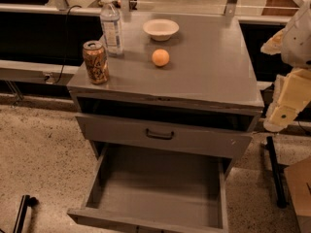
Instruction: Place orange into middle drawer
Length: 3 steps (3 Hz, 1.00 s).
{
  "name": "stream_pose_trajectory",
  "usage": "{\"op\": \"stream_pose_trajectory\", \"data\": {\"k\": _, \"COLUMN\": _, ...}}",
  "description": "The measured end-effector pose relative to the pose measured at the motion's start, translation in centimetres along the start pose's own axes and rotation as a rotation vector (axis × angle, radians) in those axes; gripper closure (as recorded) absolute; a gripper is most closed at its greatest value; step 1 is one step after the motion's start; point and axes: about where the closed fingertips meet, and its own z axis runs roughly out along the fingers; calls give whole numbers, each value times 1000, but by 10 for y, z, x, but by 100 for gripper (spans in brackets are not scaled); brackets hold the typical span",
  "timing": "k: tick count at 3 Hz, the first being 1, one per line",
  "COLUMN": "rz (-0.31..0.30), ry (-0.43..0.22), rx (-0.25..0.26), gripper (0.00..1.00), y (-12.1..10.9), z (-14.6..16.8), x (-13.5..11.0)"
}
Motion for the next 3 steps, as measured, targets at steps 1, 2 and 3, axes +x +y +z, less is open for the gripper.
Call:
{"op": "stream_pose_trajectory", "data": {"k": 1, "rz": -5, "ry": -1, "rx": 10, "gripper": 0, "y": -2, "z": -1, "x": -1}}
{"op": "stream_pose_trajectory", "data": {"k": 2, "rz": 31, "ry": -48, "rx": 65, "gripper": 0, "y": -37, "z": 15, "x": -15}}
{"op": "stream_pose_trajectory", "data": {"k": 3, "rz": 60, "ry": -126, "rx": 131, "gripper": 0, "y": -113, "z": 61, "x": -58}}
